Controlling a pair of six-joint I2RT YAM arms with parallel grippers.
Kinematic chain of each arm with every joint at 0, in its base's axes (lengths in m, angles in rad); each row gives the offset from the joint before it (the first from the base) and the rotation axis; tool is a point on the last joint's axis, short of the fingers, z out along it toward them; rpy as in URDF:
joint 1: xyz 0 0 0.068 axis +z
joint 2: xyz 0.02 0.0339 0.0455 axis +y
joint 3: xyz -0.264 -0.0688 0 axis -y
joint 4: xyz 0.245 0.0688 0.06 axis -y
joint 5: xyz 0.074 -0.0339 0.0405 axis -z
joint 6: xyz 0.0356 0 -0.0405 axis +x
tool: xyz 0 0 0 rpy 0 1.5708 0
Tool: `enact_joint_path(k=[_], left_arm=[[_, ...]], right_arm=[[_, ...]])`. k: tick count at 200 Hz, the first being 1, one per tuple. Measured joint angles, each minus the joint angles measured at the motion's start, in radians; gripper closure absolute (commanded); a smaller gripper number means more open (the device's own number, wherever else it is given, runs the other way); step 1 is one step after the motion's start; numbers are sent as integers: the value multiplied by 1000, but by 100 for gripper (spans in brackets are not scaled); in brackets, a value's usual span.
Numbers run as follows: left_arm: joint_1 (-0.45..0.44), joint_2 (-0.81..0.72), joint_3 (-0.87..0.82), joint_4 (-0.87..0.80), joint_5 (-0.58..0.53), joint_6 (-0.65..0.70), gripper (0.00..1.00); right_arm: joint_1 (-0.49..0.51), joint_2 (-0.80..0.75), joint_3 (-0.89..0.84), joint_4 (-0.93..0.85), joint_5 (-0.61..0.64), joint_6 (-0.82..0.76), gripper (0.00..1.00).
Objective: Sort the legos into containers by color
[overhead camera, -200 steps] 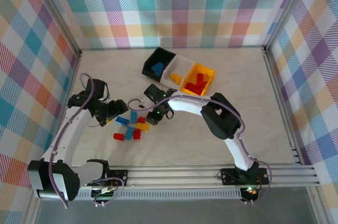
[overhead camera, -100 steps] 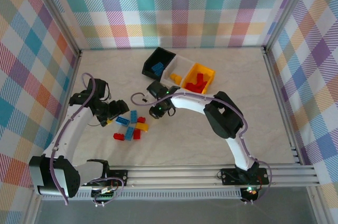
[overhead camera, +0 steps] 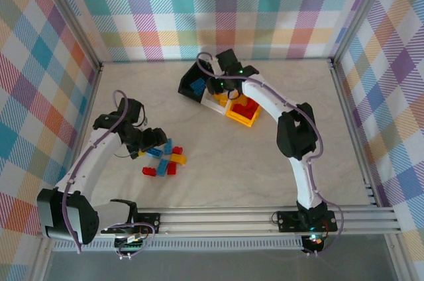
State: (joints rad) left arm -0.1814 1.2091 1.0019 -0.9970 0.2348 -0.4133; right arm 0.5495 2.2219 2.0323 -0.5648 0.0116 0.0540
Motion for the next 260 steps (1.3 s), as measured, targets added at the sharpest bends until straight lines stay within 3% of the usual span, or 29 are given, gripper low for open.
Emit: enact_joint_path(k=[53, 89, 120, 148, 201, 231, 260], left_arm=[[-46, 27, 0, -25, -4, 3, 20], [-47, 26, 0, -25, -8, 3, 19], [-47, 26, -1, -21, -12, -4, 16], [-47, 30, -3, -11, -12, -21, 15], [-24, 47, -67, 98, -10, -91, 9], [31, 50, -158, 172, 12, -172, 6], [48, 5, -175, 193, 11, -208, 2]], right_arm=[[-51, 304, 340, -116, 3, 17, 65], [-56, 327, 372, -140, 0, 19, 53], [-56, 311, 356, -142, -5, 13, 50], [-56, 204, 225, -137, -32, 6, 50], [-26, -167, -110, -112, -202, -66, 42], [83, -356, -399, -54, -321, -161, 40], [227, -404, -639, 19, -407, -286, 39]])
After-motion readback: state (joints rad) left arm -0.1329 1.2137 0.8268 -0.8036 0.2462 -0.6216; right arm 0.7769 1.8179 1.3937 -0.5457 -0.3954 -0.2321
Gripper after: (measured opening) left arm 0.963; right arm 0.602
